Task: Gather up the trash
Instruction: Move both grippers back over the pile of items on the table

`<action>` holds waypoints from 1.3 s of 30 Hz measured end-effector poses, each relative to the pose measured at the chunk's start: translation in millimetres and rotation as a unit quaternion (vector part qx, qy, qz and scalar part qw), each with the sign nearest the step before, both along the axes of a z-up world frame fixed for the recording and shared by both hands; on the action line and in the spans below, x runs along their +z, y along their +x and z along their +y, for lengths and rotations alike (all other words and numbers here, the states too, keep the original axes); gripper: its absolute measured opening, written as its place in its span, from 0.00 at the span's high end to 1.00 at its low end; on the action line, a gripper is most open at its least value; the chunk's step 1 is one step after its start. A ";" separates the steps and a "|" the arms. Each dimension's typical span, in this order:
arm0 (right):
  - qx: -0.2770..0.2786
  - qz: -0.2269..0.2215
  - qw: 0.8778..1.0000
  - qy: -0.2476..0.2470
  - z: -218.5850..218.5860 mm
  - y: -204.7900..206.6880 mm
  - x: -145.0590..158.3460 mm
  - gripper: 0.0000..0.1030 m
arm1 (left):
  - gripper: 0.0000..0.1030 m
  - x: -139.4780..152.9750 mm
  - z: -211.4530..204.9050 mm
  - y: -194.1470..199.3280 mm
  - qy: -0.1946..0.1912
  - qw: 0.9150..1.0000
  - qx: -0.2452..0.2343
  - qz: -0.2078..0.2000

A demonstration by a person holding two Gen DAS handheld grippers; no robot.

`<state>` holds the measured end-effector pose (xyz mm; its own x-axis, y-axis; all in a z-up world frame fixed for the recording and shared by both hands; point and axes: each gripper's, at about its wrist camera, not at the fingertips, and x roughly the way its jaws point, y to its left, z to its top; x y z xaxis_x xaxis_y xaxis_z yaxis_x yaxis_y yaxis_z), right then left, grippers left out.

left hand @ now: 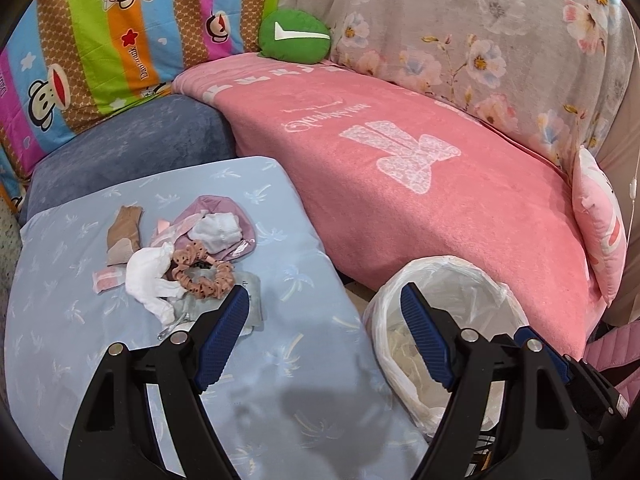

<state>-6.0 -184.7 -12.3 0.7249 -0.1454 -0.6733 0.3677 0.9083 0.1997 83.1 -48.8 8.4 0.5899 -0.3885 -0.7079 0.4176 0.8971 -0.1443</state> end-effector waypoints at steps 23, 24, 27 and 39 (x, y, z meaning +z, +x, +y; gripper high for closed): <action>0.084 0.032 0.996 -0.010 78.3 61.8 -16.0 0.66 | 0.27 -42.2 106.4 44.4 0.009 0.993 0.109 0.052; 0.088 0.034 0.995 -0.009 81.7 65.0 -17.6 0.66 | 0.27 -45.1 112.8 47.7 0.009 0.992 0.114 0.056; 0.103 0.041 0.994 -0.009 95.2 78.4 -23.1 0.66 | 0.27 -53.1 129.7 56.4 0.007 0.989 0.129 0.069; 0.158 0.066 0.985 -0.004 143.7 139.8 -48.7 0.66 | 0.27 -84.5 174.0 99.6 -0.023 0.981 0.149 0.120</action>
